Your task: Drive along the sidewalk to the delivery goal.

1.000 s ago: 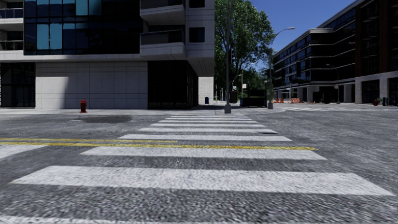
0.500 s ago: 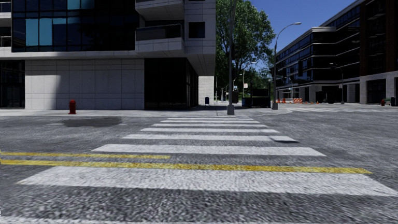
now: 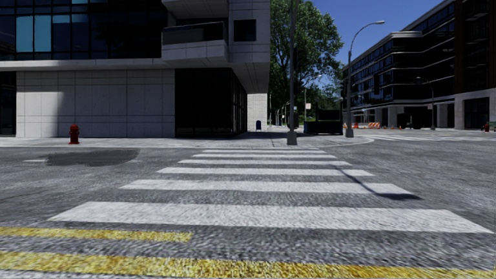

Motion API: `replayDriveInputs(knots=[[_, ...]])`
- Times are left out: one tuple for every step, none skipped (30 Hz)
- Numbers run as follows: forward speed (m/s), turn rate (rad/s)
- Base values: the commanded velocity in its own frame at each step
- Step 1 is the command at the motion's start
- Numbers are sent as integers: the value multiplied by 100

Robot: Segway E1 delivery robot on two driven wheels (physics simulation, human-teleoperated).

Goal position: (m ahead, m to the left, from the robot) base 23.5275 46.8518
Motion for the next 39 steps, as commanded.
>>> replayDriveInputs(knots=[[200,0],[200,0],[200,0],[200,0],[200,0],[200,0],[200,0],[200,0],[200,0],[200,0],[200,0],[200,0],[200,0],[200,0],[200,0],[200,0],[200,0],[200,0],[200,0],[200,0],[200,0],[200,0],[200,0],[200,0],[200,0],[200,0],[200,0],[200,0],[200,0],[200,0],[200,0],[200,0],[200,0],[200,0],[200,0],[200,0],[200,0],[200,0],[200,0]])
